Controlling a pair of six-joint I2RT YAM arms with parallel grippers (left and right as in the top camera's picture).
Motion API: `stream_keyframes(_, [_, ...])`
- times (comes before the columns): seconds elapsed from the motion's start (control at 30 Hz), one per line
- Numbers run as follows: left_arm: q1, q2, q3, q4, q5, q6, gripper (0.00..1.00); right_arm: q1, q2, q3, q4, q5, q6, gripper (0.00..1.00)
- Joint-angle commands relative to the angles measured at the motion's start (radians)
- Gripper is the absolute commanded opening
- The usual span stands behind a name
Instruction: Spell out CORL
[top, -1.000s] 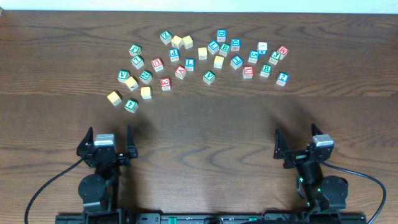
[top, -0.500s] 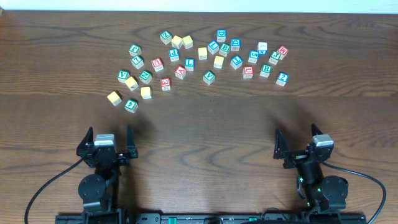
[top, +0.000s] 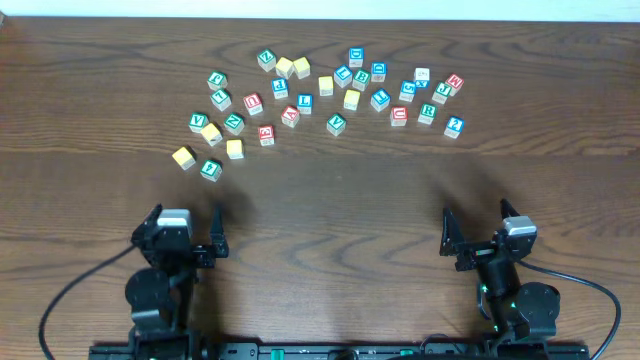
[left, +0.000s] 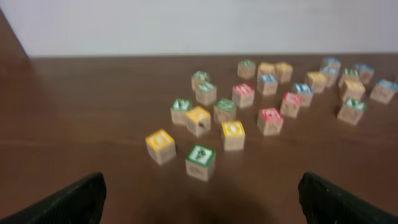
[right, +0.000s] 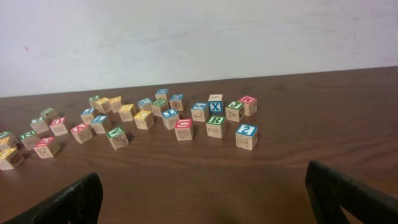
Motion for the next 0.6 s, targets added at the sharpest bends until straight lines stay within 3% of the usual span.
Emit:
stream_keyframes(0.0, [0.006, 0.123, 0.122, 0.005, 0.023, -0.021, 0.97, -0.005, -0.008, -0.002, -0.003, -0.006, -0.007, 0.99])
stream_keyframes(0.23, [0.006, 0.428, 0.362, -0.039, 0.130, -0.023, 0.97, -0.005, -0.008, -0.002, -0.003, -0.006, -0.007, 0.99])
stream_keyframes(0.57, [0.006, 0.779, 0.766, -0.309, 0.205, -0.023, 0.97, -0.005, -0.008, -0.002, -0.004, 0.001, -0.010, 0.99])
